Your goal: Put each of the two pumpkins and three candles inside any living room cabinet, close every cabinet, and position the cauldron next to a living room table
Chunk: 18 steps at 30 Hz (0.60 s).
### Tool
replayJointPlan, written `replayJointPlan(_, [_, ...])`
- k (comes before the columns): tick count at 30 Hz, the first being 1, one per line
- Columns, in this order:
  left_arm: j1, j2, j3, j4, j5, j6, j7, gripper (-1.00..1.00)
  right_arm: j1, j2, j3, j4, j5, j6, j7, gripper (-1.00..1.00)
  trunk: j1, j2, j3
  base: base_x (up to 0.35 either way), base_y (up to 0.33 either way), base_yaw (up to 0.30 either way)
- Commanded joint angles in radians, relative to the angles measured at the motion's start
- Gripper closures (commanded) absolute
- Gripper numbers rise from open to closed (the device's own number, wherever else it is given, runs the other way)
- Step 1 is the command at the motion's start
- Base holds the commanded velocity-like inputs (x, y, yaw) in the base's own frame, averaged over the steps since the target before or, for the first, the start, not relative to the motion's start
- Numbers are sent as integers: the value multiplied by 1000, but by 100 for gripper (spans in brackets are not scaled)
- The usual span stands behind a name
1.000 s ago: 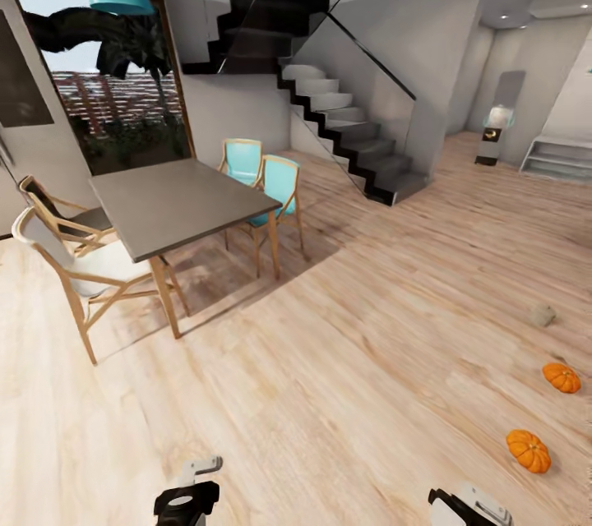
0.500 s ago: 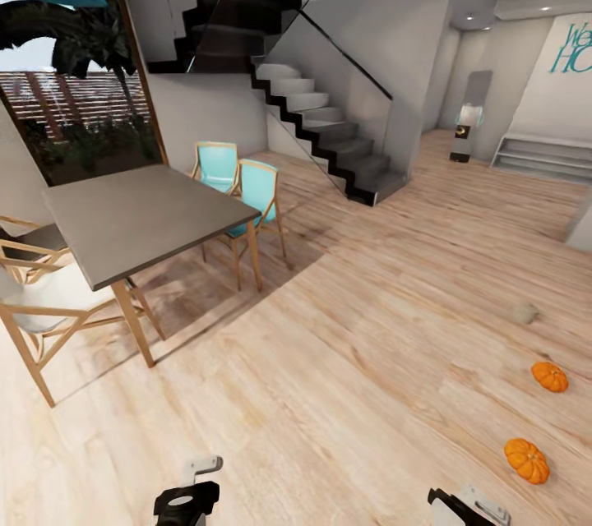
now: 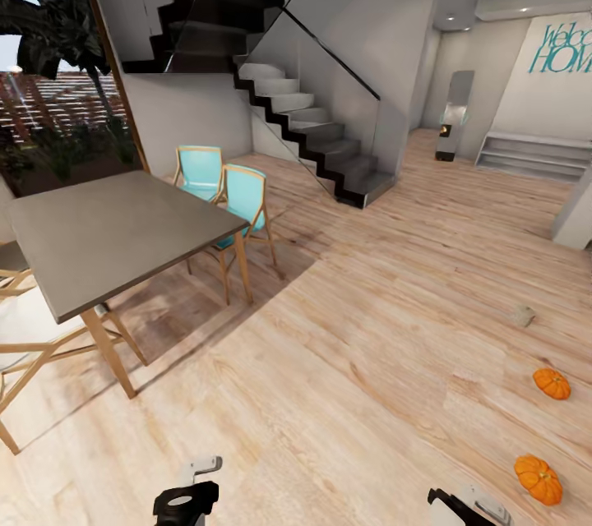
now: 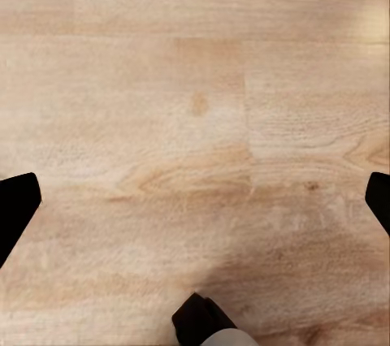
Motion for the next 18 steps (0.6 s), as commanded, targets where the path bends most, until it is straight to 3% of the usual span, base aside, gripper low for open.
replayJointPlan(1, [0,0,0,0,0,0,0,-100,0,0,0,0,0,0,0,-100,0,0,0,315,62,-29])
replayJointPlan(10, [0,-1,-2,0,0,0,0,-100,0,1,0,0,0,1,0,-100,0,0,0,326,-17,-15])
replayJointPlan(18, [0,-2,-3,0,0,0,0,-100,0,0,0,0,0,1,0,-100,0,0,0,329,-89,-234])
